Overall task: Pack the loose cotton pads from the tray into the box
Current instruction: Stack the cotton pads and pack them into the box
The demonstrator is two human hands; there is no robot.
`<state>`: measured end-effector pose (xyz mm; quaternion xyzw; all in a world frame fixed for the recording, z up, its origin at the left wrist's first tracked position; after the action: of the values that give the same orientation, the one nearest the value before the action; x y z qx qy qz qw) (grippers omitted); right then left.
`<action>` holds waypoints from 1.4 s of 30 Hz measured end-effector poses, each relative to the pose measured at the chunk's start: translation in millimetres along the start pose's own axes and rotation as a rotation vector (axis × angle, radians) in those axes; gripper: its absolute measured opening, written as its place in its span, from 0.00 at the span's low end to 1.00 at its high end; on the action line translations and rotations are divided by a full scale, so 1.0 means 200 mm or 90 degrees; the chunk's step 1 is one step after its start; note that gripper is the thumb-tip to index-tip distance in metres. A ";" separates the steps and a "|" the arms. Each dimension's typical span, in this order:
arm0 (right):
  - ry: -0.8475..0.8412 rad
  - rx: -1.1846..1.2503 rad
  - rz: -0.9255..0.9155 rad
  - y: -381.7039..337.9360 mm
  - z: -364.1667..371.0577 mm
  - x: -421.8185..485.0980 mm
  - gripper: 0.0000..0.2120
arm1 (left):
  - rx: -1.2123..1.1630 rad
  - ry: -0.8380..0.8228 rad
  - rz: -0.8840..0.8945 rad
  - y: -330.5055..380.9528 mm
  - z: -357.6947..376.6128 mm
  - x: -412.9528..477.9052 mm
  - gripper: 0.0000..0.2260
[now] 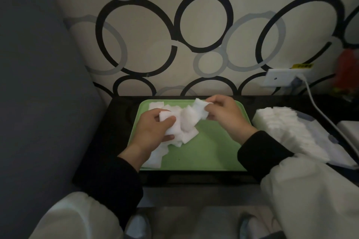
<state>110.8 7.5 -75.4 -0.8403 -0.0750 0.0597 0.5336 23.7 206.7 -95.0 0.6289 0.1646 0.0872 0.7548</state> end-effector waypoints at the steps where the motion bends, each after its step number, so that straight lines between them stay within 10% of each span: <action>1: -0.027 0.062 0.008 -0.02 0.00 -0.03 0.07 | -0.007 -0.002 -0.005 0.00 0.02 0.00 0.04; 21: -0.178 0.238 0.048 0.03 0.10 -0.14 0.09 | -0.084 -0.121 -0.080 -0.09 0.29 -0.04 0.10; 35: -0.089 0.011 0.015 0.03 0.07 -0.14 0.14 | -0.126 -0.123 -0.168 -0.10 0.28 -0.07 0.13; 42: -0.177 -0.402 -0.137 0.08 0.14 -0.19 0.07 | 0.020 -0.087 -0.062 -0.07 0.13 -0.07 0.06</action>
<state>68.8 19.0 -100.7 -0.9349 -0.2496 0.0904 0.2356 18.8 176.2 -103.1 0.6366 0.1445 0.0051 0.7575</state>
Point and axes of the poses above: each hand's wrist, its own x-axis towards the middle knuckle, its own z-axis out of the palm, y = z × x, the point moved 9 cm from there along x, towards the middle knuckle, and after that the axes turned 13 degrees about -x, right-handed, at the moved point
